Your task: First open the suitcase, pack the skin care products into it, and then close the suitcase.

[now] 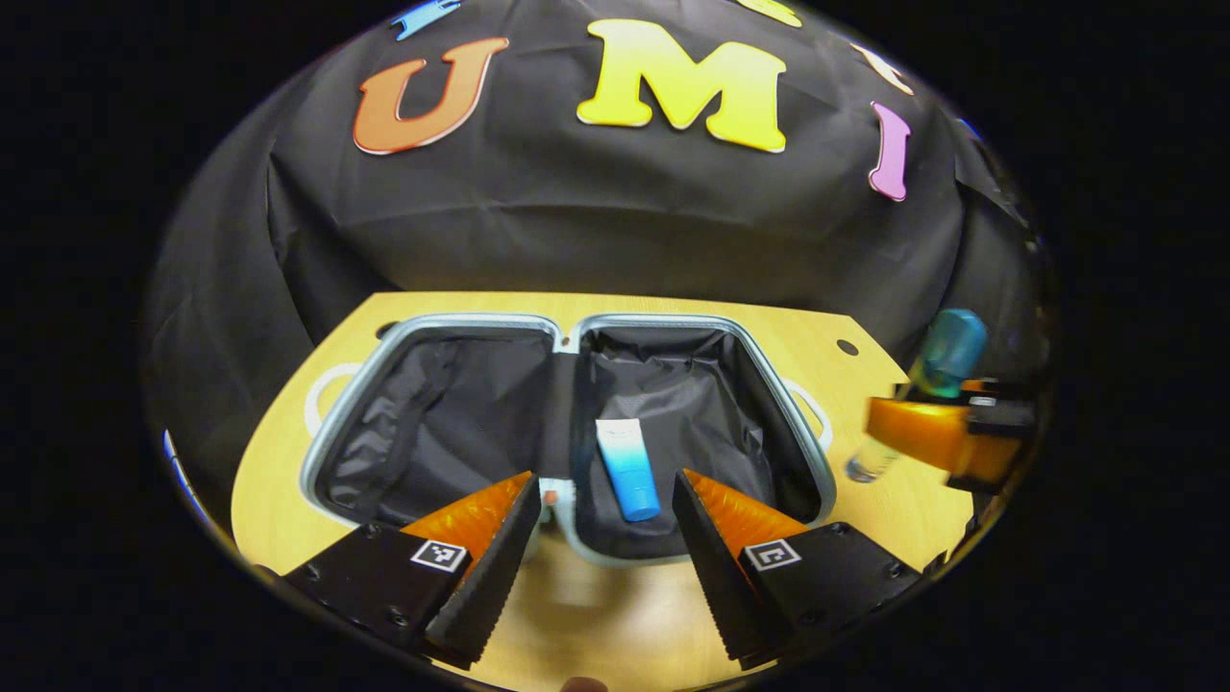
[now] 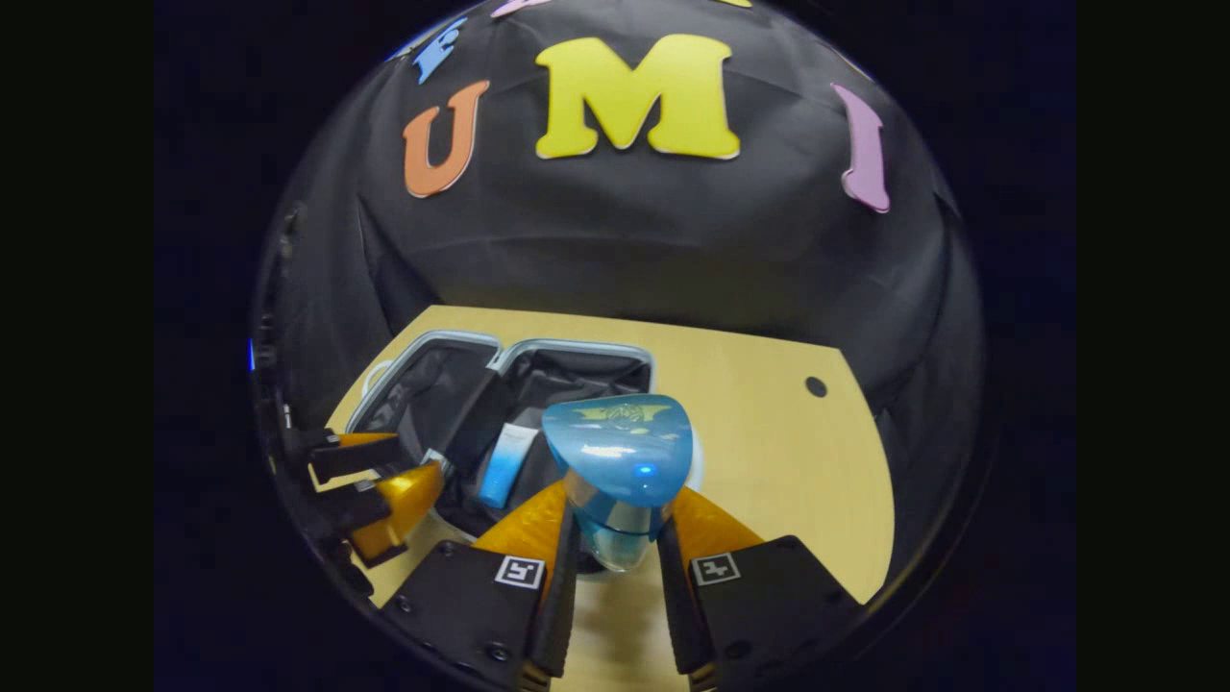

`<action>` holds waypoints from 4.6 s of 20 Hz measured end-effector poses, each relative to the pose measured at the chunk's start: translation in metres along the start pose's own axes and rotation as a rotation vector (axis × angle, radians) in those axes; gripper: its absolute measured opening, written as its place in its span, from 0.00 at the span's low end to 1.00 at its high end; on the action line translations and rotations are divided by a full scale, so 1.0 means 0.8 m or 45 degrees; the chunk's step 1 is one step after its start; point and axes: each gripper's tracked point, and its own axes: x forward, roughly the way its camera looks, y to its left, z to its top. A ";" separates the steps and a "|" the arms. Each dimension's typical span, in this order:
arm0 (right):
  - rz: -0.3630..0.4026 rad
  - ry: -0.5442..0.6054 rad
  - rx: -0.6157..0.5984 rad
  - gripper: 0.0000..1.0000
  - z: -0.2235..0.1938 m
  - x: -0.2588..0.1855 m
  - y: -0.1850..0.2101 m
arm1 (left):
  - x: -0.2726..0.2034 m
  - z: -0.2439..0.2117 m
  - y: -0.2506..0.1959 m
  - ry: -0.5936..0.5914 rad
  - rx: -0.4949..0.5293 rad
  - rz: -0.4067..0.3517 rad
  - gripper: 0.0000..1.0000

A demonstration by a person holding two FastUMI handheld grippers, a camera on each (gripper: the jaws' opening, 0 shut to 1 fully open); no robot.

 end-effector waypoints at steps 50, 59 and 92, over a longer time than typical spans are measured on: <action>-0.038 -0.242 -0.111 0.81 0.094 -0.147 0.060 | 0.148 -0.032 0.360 -0.105 -1.408 -0.053 0.41; -0.209 -0.376 -0.029 0.81 0.094 -0.260 -0.030 | 0.140 -0.008 0.359 -0.137 -1.344 -0.024 0.04; -0.160 -0.544 -0.021 0.81 0.020 -0.378 -0.314 | 0.065 0.156 -0.225 -0.396 0.218 0.256 0.03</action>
